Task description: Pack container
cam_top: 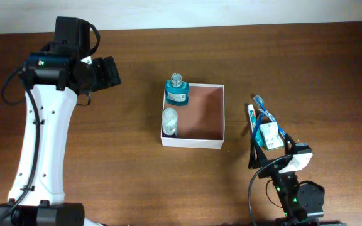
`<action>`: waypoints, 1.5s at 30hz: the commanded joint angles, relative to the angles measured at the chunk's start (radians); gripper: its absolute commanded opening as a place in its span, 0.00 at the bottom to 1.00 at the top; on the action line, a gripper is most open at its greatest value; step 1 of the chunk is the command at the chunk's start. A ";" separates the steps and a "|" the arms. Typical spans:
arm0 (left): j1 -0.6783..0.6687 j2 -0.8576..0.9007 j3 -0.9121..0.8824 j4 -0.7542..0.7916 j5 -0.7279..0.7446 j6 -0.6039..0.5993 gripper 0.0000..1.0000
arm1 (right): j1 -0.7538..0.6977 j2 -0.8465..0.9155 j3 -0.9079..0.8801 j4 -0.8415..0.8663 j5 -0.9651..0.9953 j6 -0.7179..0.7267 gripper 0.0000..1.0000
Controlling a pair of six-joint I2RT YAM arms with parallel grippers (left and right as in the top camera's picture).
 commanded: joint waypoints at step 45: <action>0.002 -0.010 0.009 -0.001 -0.008 -0.005 0.99 | 0.005 1.136 0.955 -0.915 0.352 -0.089 0.98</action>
